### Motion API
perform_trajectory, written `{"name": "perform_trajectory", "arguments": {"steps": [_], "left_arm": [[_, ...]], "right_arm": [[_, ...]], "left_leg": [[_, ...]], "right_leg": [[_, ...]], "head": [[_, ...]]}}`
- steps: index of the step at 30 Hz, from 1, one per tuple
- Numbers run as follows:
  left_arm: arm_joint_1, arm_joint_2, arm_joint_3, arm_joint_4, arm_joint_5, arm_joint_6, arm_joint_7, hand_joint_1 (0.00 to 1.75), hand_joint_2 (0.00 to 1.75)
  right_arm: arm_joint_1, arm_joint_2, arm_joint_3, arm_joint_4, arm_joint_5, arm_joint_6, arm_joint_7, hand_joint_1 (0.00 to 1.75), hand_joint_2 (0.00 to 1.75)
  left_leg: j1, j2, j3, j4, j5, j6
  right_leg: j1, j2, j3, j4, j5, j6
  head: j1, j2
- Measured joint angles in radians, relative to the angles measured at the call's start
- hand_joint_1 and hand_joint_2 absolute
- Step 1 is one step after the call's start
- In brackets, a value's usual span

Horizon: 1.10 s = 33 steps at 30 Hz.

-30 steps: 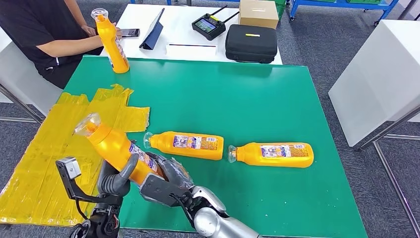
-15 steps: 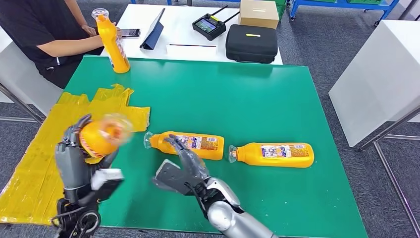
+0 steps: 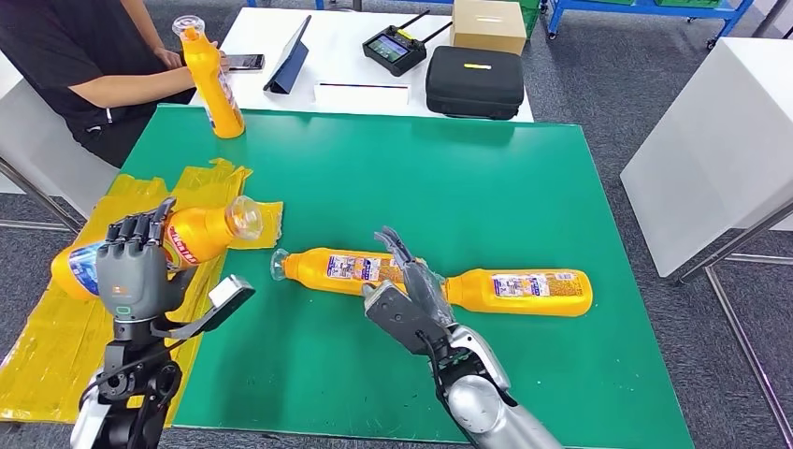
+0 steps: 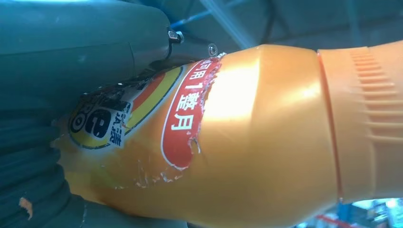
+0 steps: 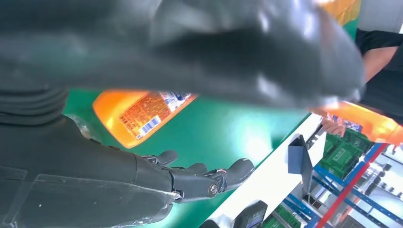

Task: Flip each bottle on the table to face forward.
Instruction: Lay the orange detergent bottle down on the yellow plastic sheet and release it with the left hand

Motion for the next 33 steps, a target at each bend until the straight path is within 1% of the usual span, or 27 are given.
{"name": "perform_trajectory", "arguments": {"steps": [2,3,7,11,19,22,26,28,29,31,33], "left_arm": [[-0.019,0.007,-0.024,0.055,0.013,0.0,0.035,0.1,0.44],[-0.029,0.01,-0.035,0.086,0.021,0.0,0.053,0.0,0.0],[-0.062,0.016,-0.071,0.192,0.048,0.0,0.123,0.0,0.0],[-0.081,0.023,-0.091,0.249,0.082,0.0,0.143,0.0,0.0],[-0.088,0.039,-0.109,0.29,0.15,0.001,0.129,0.0,0.0],[-0.089,0.041,-0.109,0.293,0.215,0.001,0.09,0.0,0.0],[-0.092,0.04,-0.113,0.294,0.291,0.001,0.05,0.0,0.0],[-0.093,0.038,-0.117,0.293,0.374,0.0,0.013,0.0,0.0],[-0.093,0.036,-0.119,0.29,0.453,-0.003,-0.019,0.0,0.0],[-0.089,0.029,-0.124,0.264,0.673,-0.024,-0.094,0.0,0.0],[-0.079,0.021,-0.134,0.21,0.896,-0.067,-0.142,0.0,0.0]], "right_arm": [[0.003,-0.006,-0.003,-0.002,0.004,0.0,0.002,0.0,0.0],[0.005,-0.008,-0.004,-0.004,0.009,0.001,0.006,0.0,0.0],[0.011,-0.016,-0.006,-0.004,0.033,0.011,0.027,0.0,0.0],[0.018,-0.026,-0.006,-0.004,0.053,0.027,0.044,0.0,0.0],[0.016,-0.048,-0.005,0.015,0.046,0.05,0.037,0.0,0.0],[0.016,-0.054,-0.004,0.023,0.07,0.047,0.058,0.0,0.0],[0.014,-0.06,-0.002,0.034,0.103,0.043,0.087,0.0,1.75],[0.01,-0.062,-0.001,0.041,0.132,0.038,0.11,0.0,1.75],[0.004,-0.063,0.0,0.047,0.161,0.033,0.129,0.0,1.75],[-0.018,-0.064,0.003,0.07,0.242,0.019,0.165,0.0,1.75],[-0.053,-0.06,0.005,0.111,0.329,0.008,0.184,0.0,1.75]], "left_leg": [[0.0,0.0,0.0,0.0,0.0,0.0],[0.0,0.0,0.0,0.0,0.0,0.0],[0.0,0.0,0.0,0.0,0.0,0.0],[0.0,0.0,0.0,0.0,0.0,0.0],[0.0,0.0,0.0,0.0,0.0,0.0],[0.0,0.0,0.0,0.0,0.0,0.0],[0.0,0.0,0.0,0.0,0.0,0.0],[0.0,0.0,0.0,0.0,0.0,0.0],[0.0,0.0,0.0,0.0,0.0,0.0],[0.0,0.0,-0.001,0.0,0.0,0.0],[0.0,0.0,-0.001,0.0,0.0,0.0]], "right_leg": [[0.0,0.0,0.0,0.0,0.0,0.0],[0.0,0.0,0.0,0.0,0.0,0.0],[0.0,0.0,0.0,0.0,0.0,0.0],[0.0,0.0,0.0,0.0,0.0,0.0],[0.0,0.0,0.0,0.0,0.0,0.0],[0.0,0.0,0.0,0.0,0.0,0.0],[0.0,0.0,0.0,0.0,0.0,0.0],[0.0,0.0,0.0,0.0,0.0,0.0],[0.0,0.0,0.0,0.0,0.0,0.0],[0.0,0.0,0.001,0.0,0.0,0.0],[0.0,0.0,0.001,0.0,0.0,0.0]], "head": [[0.0,0.0],[0.0,0.0],[0.0,0.0],[0.0,0.0],[0.0,0.0],[0.0,0.0],[0.0,0.0],[0.0,0.0],[0.0,0.0],[0.0,0.0],[0.0,0.0]]}}
